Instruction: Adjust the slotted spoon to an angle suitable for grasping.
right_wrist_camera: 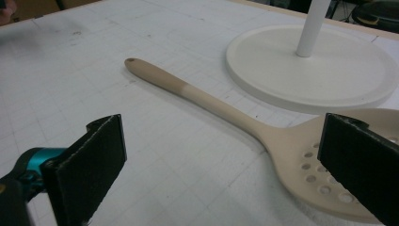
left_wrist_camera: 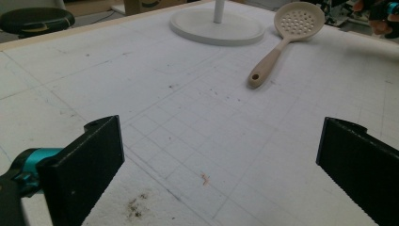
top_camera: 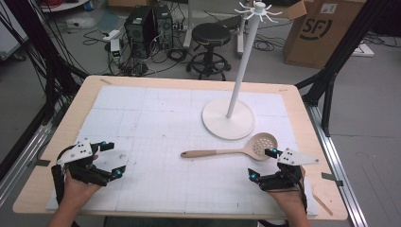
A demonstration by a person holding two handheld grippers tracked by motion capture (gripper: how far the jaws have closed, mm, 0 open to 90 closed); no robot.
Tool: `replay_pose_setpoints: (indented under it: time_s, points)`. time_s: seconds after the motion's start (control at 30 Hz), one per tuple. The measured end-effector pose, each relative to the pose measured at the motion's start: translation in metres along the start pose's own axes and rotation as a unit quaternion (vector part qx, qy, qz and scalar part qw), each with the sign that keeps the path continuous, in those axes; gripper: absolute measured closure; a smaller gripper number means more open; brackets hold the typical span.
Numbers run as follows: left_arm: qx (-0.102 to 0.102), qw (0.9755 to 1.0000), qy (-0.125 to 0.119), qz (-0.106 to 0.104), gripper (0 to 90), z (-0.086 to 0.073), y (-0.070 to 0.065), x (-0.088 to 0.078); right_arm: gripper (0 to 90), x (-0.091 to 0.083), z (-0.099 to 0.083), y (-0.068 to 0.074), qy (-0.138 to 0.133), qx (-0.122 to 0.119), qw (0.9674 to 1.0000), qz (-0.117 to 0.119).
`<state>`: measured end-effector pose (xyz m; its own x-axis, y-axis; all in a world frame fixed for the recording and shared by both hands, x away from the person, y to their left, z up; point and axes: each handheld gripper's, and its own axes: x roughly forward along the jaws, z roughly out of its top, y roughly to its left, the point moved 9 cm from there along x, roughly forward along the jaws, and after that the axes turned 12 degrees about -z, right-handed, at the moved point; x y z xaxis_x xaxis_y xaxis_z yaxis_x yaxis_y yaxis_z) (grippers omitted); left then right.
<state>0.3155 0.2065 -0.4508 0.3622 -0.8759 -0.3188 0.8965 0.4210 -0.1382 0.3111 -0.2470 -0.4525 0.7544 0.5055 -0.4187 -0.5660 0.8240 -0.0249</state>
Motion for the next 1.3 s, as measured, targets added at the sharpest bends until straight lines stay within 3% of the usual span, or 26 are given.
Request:
replay_pose_setpoints:
  time_s: [0.4, 0.7, 0.77, 0.83, 0.9, 1.13, 1.3]
  points:
    - [0.001, 1.0000, -0.005, 0.001, 1.8, 0.002, 0.001, 0.001, 0.8, -0.003, 0.002, 0.008, 0.004, -0.013, 0.9999, 0.002]
    - [0.002, 1.0000, 0.002, 0.008, 1.8, 0.000, 0.002, 0.000, 4.2, 0.007, 0.008, 0.026, 0.020, -0.043, 0.9987, 0.020]
    - [0.003, 0.9999, 0.007, 0.009, 1.8, -0.001, 0.002, 0.000, 7.7, 0.007, 0.011, 0.025, 0.024, -0.045, 0.9986, 0.014]
    - [0.004, 0.9999, 0.007, 0.012, 1.8, -0.002, 0.003, -0.001, 21.9, 0.007, 0.016, 0.026, 0.027, -0.046, 0.9984, 0.020]
    - [0.004, 0.9999, 0.007, 0.013, 1.8, -0.002, 0.003, -0.001, 30.3, 0.007, 0.021, 0.026, 0.029, -0.054, 0.9978, 0.024]
    - [0.005, 0.9999, 0.009, 0.014, 1.8, -0.002, 0.003, -0.002, 39.2, 0.016, 0.030, 0.020, 0.050, -0.057, 0.9970, 0.009]
    - [0.004, 0.9998, 0.011, 0.014, 1.8, -0.002, 0.003, -0.001, 43.6, 0.026, 0.036, 0.024, 0.066, -0.066, 0.9956, 0.012]
